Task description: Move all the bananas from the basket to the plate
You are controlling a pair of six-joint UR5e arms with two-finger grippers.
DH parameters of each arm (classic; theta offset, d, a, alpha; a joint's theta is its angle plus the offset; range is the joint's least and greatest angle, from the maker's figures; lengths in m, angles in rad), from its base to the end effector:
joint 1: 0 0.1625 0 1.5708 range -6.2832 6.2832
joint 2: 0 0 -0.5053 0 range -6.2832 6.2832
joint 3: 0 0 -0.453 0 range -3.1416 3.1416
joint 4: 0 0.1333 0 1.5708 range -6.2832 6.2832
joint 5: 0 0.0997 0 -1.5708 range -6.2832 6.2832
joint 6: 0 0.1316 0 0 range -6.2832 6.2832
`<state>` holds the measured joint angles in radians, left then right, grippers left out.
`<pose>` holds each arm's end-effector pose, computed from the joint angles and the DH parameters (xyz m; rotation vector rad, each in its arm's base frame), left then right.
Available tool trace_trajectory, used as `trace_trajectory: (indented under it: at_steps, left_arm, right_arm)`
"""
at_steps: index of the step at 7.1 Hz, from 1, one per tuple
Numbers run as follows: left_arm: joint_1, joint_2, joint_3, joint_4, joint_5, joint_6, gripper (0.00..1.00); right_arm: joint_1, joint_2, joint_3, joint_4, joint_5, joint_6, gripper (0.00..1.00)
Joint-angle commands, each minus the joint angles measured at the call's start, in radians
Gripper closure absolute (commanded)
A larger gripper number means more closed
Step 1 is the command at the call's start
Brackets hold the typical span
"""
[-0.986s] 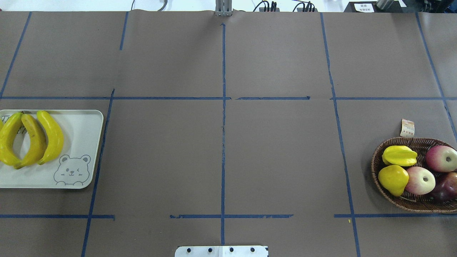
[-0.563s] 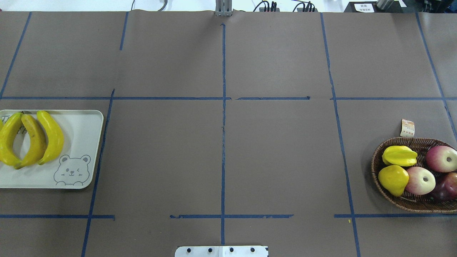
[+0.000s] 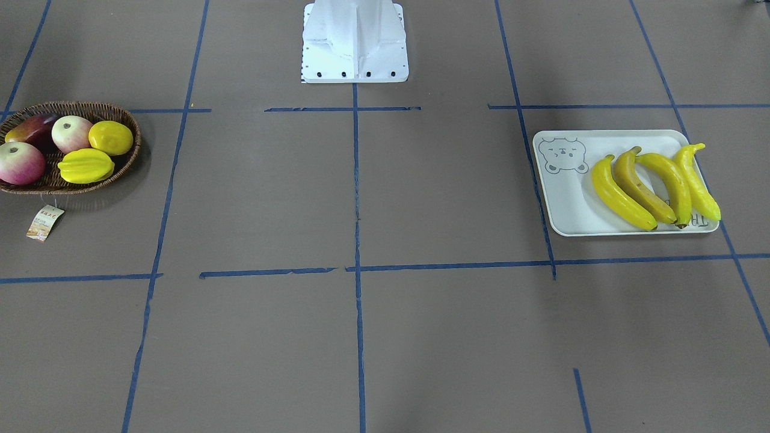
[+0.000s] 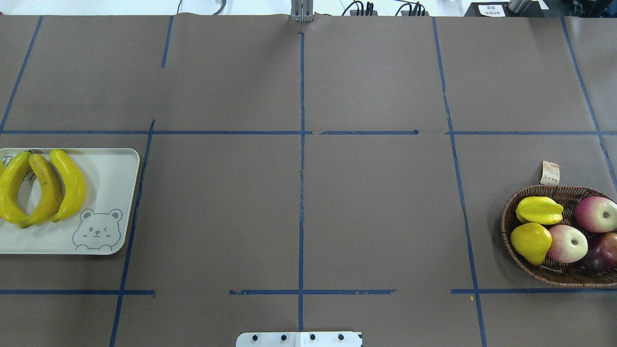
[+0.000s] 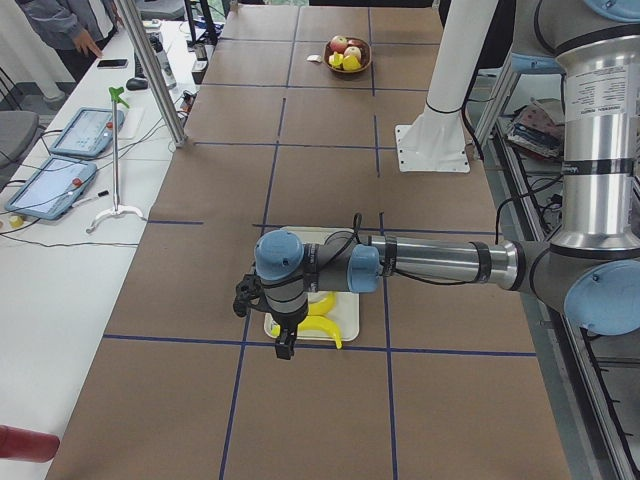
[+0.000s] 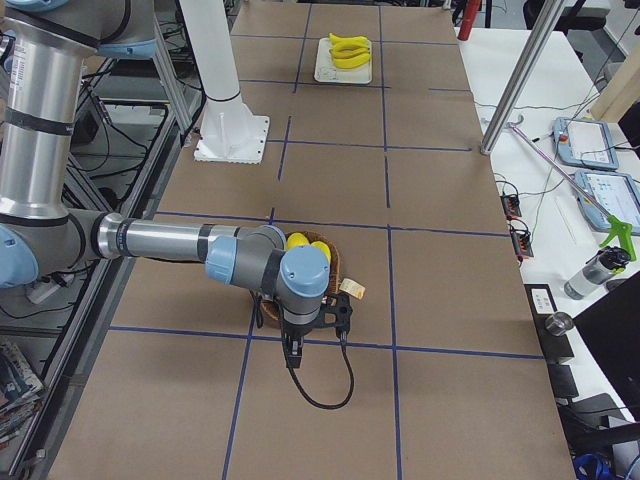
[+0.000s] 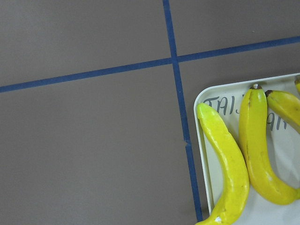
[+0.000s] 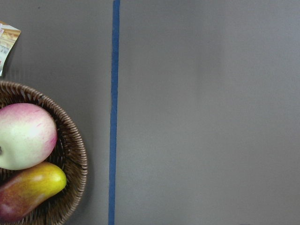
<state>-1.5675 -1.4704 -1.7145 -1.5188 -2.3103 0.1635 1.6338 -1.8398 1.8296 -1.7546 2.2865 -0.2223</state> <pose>-0.0430 -0.5009 0.7437 0.0510 0.7386 0.1559 0.0719 -0.3936 0.7709 -0.0823 -0.7326 -0.0826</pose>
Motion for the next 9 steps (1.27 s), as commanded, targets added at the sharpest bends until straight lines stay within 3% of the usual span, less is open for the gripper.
trace_trajectory:
  at_steps: [1, 3, 9]
  left_arm:
    - [0.001, 0.015, -0.008, 0.000, 0.002, 0.004, 0.00]
    - [0.001, 0.033, -0.010, 0.000, 0.000, 0.005, 0.00]
    - [0.001, 0.035, -0.011, 0.000, -0.003, 0.007, 0.00]
  right_arm:
    - [0.000, 0.002, 0.007, 0.088, 0.004, 0.038, 0.00]
    - [-0.006, -0.001, 0.031, 0.188, 0.014, 0.141, 0.00]
    - [-0.054, -0.016, 0.073, 0.192, 0.039, 0.193, 0.00]
